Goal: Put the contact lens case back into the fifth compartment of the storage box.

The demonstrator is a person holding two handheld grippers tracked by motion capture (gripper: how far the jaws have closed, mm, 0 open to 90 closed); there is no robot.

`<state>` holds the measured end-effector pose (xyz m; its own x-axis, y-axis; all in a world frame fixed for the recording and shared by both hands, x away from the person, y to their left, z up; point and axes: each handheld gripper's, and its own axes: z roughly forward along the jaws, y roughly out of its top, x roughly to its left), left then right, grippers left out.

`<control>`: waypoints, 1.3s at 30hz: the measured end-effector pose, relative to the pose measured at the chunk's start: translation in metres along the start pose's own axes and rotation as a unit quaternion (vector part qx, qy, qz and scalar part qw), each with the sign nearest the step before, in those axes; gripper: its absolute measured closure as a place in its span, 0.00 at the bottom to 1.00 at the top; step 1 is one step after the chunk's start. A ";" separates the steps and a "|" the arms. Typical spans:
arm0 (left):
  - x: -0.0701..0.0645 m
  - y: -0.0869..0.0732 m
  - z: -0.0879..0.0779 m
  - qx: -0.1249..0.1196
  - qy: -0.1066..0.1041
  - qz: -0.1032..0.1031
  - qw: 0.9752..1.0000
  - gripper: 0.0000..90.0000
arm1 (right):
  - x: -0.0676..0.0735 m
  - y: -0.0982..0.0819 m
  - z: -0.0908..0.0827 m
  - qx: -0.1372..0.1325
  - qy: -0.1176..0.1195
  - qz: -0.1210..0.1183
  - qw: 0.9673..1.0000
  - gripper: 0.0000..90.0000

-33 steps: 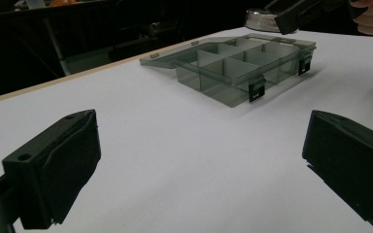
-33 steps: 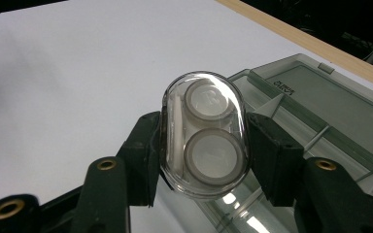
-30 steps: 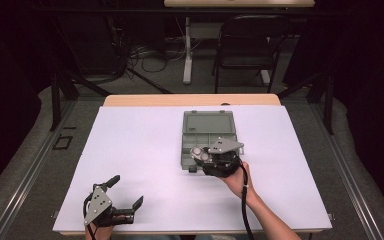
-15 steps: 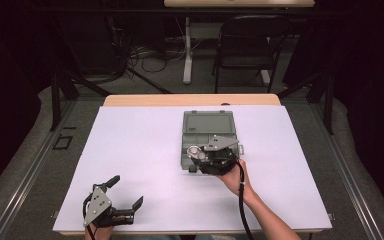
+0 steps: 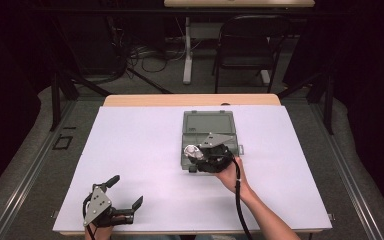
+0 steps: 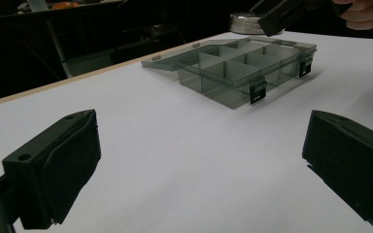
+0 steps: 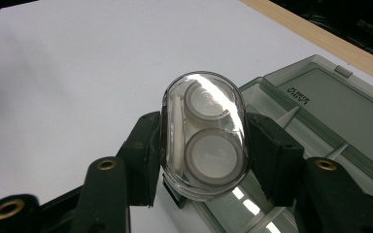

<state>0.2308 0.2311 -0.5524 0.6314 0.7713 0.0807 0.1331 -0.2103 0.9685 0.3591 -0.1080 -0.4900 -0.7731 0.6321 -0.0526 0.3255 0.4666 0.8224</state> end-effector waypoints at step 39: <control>0.002 0.000 -0.002 -0.004 0.006 0.000 1.000 0.01 | -0.002 0.011 0.020 0.049 -0.022 0.019 0.998 0.55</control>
<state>0.2306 0.2332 -0.5516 0.6223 0.7784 0.0825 0.1277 -0.2049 0.9704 0.3755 -0.0915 -0.4922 -0.7354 0.6758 -0.0497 0.4069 0.4990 0.7651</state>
